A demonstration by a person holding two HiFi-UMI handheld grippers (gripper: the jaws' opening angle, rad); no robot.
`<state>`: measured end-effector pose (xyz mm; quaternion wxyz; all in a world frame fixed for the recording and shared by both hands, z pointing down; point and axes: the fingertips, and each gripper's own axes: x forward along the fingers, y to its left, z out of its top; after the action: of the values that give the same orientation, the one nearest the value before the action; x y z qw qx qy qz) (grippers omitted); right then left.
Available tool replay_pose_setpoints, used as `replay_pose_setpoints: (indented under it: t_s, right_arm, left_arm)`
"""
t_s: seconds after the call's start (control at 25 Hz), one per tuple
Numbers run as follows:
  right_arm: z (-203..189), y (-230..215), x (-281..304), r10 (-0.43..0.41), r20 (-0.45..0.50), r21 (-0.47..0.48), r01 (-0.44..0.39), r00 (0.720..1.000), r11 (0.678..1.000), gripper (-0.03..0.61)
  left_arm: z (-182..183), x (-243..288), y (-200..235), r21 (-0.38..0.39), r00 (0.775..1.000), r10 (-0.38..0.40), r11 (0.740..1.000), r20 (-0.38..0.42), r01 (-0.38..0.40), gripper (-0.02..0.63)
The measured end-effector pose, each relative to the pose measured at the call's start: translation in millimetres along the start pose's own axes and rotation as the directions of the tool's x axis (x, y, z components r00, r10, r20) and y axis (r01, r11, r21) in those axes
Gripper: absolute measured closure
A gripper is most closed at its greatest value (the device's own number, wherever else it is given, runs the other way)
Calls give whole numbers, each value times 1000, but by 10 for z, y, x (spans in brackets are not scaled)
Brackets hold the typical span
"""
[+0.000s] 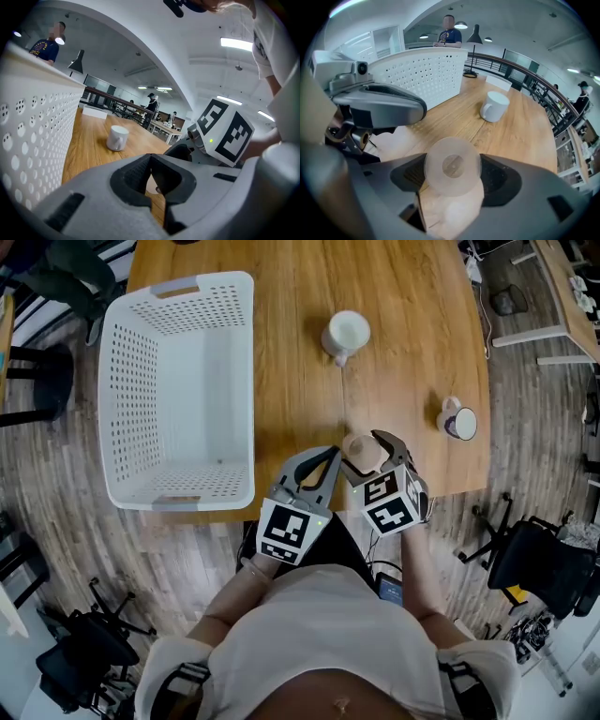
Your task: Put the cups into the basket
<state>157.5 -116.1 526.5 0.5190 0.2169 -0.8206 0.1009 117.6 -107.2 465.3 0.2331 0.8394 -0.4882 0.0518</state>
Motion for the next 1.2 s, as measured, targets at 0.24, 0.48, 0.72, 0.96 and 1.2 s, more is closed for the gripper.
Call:
replay_pose_setpoints:
  t_s: [0.24, 0.48, 0.72, 0.96, 1.2]
  right_arm:
    - [38, -126, -364, -46, 103, 121, 33, 994, 992, 239]
    - [116, -248, -855, -128, 175, 172, 97, 976, 980, 239]
    - [125, -252, -1295, -166, 203, 159, 134, 965, 978, 239]
    - [152, -204, -1492, -170, 272, 188, 121, 947, 975, 239]
    - [411, -189, -1613, -178, 326, 118, 147, 929, 982, 239]
  left_arm:
    - [241, 49, -138, 69, 998, -58, 996, 29, 56, 606]
    - [619, 78, -414, 165, 987, -152, 976, 60, 140, 606]
    - [924, 58, -660, 241, 971, -227, 949, 77, 203, 606]
    - [1047, -31, -762, 256, 964, -247, 942, 97, 215, 606]
    - [1290, -231, -691, 288, 963, -217, 944, 160, 164, 606]
